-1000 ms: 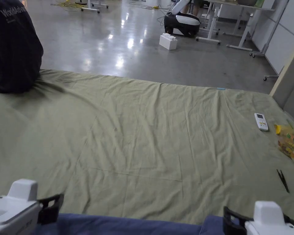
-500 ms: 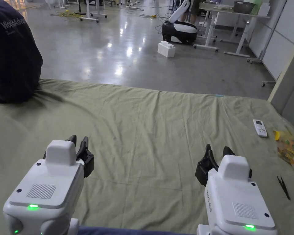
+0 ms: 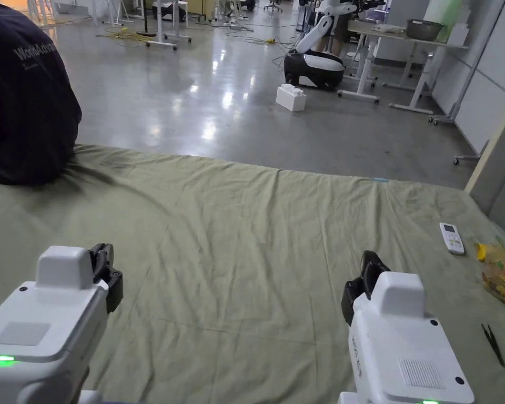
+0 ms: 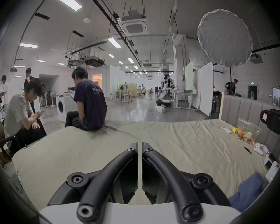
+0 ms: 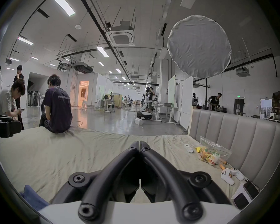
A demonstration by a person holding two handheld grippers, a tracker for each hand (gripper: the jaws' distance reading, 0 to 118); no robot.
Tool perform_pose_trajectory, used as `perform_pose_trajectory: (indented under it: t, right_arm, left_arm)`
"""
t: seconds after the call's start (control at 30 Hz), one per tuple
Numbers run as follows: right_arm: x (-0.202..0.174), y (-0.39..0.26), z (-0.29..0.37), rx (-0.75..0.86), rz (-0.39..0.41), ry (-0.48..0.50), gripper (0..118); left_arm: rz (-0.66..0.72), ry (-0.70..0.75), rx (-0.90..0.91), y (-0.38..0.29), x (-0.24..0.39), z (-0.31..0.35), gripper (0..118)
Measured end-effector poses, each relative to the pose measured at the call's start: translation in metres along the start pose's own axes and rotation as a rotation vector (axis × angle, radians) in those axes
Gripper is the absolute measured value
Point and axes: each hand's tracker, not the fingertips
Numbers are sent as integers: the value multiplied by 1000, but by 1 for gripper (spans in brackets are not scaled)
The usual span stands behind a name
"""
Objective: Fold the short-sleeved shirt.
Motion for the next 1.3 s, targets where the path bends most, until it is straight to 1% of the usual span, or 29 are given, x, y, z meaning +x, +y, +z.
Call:
perform_pose_trajectory:
  t: [0.07, 0.23, 0.3, 0.33, 0.37, 0.4, 0.43, 0.5, 0.53, 0.57, 0.67, 0.73, 0.87, 0.9, 0.93, 1.0, 1.03, 1.13, 1.17, 1.3]
  right_arm:
    - [0, 0, -1, -13, 16, 6, 0]
    - [2, -8, -4, -39, 34, 13, 0]
    - [2, -12, -6, -64, 41, 19, 0]
    - [2, -14, -5, -71, 45, 21, 0]
    - [1, -16, -5, -76, 47, 23, 0]
    - [0, -19, -5, -83, 52, 24, 0]
    - [-1, -21, -6, -94, 59, 24, 0]
    - [-2, -27, -6, -112, 56, 29, 0]
    - [-3, -28, -6, -120, 55, 32, 0]
    - [-4, -30, -5, -127, 60, 33, 0]
    - [-6, -35, -4, -143, 73, 41, 0]
    - [-7, -37, -4, -152, 80, 42, 0]
    - [-7, -40, -3, -171, 81, 44, 0]
    - [-8, -41, -2, -174, 81, 44, 0]
    - [-8, -42, -2, -176, 85, 42, 0]
    - [-9, -42, -1, -182, 86, 43, 0]
    - [-9, -42, 0, -184, 85, 43, 0]
    - [-11, -44, 0, -189, 87, 47, 0]
    - [-12, -44, 1, -191, 88, 49, 0]
    - [-14, -45, 3, -193, 88, 51, 0]
  left_arm:
    - [27, -26, -75, -3, -17, 1, 4]
    - [116, -174, -304, -22, -65, 2, 4]
    - [131, -241, -426, -37, -84, -1, 4]
    - [138, -238, -470, -45, -92, -3, 5]
    - [148, -244, -525, -55, -101, -6, 10]
    - [168, -240, -568, -68, -114, -12, 24]
    - [189, -247, -583, -78, -123, -15, 44]
    - [279, -280, -654, -101, -140, -21, 89]
    - [321, -307, -681, -104, -139, -15, 99]
    - [385, -350, -718, -112, -146, -17, 102]
    - [538, -411, -770, -142, -171, -29, 102]
    - [609, -445, -785, -156, -180, -34, 102]
    - [757, -595, -882, -184, -185, -41, 102]
    - [794, -614, -912, -192, -185, -43, 102]
    - [814, -644, -921, -211, -199, -53, 102]
    - [848, -666, -853, -210, -204, -54, 102]
    - [888, -664, -855, -203, -191, -47, 102]
    - [929, -698, -866, -207, -187, -53, 101]
    - [936, -705, -867, -230, -190, -67, 101]
    - [1018, -770, -865, -239, -177, -73, 99]
